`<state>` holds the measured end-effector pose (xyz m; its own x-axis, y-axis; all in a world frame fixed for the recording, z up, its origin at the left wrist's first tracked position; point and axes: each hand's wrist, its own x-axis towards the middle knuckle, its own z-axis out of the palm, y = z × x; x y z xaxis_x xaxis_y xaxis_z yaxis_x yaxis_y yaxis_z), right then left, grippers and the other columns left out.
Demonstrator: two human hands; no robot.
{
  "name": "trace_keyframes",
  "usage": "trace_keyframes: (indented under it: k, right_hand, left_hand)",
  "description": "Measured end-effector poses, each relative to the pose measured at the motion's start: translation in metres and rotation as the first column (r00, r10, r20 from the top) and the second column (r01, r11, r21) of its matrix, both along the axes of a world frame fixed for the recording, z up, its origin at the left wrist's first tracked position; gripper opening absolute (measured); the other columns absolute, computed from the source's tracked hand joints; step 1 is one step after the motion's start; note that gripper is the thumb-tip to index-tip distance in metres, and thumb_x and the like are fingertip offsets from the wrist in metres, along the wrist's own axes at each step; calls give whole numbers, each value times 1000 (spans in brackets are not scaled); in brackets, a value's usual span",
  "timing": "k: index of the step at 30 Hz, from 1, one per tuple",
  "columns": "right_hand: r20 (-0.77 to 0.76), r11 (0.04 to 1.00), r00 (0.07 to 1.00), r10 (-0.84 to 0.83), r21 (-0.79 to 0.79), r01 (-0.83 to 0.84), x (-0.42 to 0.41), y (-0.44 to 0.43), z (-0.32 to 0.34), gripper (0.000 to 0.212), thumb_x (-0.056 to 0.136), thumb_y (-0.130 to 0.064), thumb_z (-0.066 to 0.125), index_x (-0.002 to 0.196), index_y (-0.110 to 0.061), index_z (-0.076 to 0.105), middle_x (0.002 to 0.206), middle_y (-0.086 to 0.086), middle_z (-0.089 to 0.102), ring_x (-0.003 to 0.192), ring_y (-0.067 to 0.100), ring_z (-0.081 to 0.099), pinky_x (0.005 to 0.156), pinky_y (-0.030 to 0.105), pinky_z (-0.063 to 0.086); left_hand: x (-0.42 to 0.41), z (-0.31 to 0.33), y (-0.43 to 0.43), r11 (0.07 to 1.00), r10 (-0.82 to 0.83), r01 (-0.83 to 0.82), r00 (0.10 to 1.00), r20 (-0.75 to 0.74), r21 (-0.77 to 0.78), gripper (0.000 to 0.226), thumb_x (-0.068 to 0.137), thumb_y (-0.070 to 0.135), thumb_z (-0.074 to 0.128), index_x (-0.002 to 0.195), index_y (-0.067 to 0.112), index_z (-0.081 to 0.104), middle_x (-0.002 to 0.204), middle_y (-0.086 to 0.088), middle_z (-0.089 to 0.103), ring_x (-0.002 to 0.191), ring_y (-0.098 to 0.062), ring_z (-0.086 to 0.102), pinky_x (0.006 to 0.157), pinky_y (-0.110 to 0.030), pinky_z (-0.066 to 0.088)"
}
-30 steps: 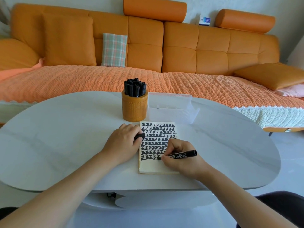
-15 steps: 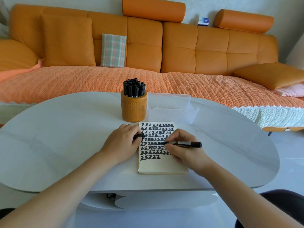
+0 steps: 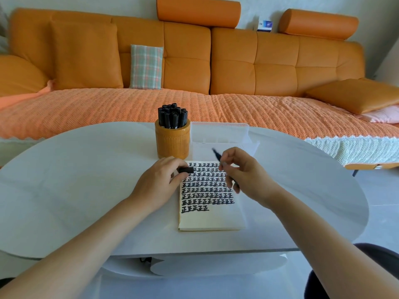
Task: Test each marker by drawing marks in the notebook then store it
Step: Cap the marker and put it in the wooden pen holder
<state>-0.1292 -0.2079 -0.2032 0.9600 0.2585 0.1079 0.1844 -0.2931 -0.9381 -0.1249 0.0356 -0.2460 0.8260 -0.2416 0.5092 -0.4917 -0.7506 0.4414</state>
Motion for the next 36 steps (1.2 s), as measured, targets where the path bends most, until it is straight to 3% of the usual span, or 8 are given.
trace_keyframes:
  k: [4,8,15,19,22,29,33,36]
  right_hand:
    - [173,924,983,-55,-365,115,2,2,-5,24,89,-21,69,102,-39,61,86,-19,64,64,7,58,64,28,50]
    - [231,859,972,-33,-490,145,-2,5,-7,18,93,-28,64,107,-39,66,66,-42,55,63,-9,54,57,15,36]
    - [266,831,964,-5,-535,152,-7,12,-5,17,92,-30,65,105,-41,67,71,-29,59,61,-7,55,57,16,37]
    - [286,846,957,43,-520,117,-8,14,-6,19,89,-27,67,104,-39,67,85,-22,66,70,2,62,64,21,49]
    - [327,853,939,101,-514,87,-8,15,-9,23,86,-22,72,108,-30,69,85,-25,62,73,-5,58,67,12,44]
    - [619,754,743,253,-607,250,-9,19,-10,18,94,-33,55,91,-23,70,68,-11,54,63,11,49,49,29,39]
    - [528,795,827,194,-579,182,-13,25,-8,24,97,-30,53,77,-18,61,63,-3,52,61,17,47,52,34,39]
    - [256,918,955,147,-395,-35,-12,26,-2,25,97,-25,56,73,-18,60,62,5,50,59,16,42,58,42,37]
  left_hand:
    - [0,4,1,1000,-10,10,1000,7,-12,14,93,27,60,106,23,64,89,19,53,81,-5,50,66,-26,44]
    - [-1,5,1,1000,-29,29,1000,3,-3,15,94,26,58,107,23,64,89,20,52,82,-4,50,65,-24,43]
    - [-4,8,-3,995,-100,100,995,-31,9,17,93,28,59,109,24,64,86,18,51,84,-3,51,64,-24,43]
    - [-6,10,-6,991,-135,136,990,-43,20,15,94,28,59,108,24,64,86,25,49,87,3,50,64,-19,39]
    - [-8,13,-8,986,-163,165,985,-60,25,16,95,28,58,108,23,66,87,26,51,88,6,50,65,-15,36]
    - [-9,22,-3,969,-239,233,968,-79,-76,24,92,28,59,110,18,72,90,11,63,87,-4,58,69,-19,45]
    - [-8,25,-3,972,-235,236,971,43,-9,17,89,18,66,104,14,74,83,9,60,80,-6,53,67,-20,42]
    - [-7,35,-2,960,-274,264,953,130,92,15,90,20,65,98,11,73,78,6,57,75,-8,47,62,-23,40]
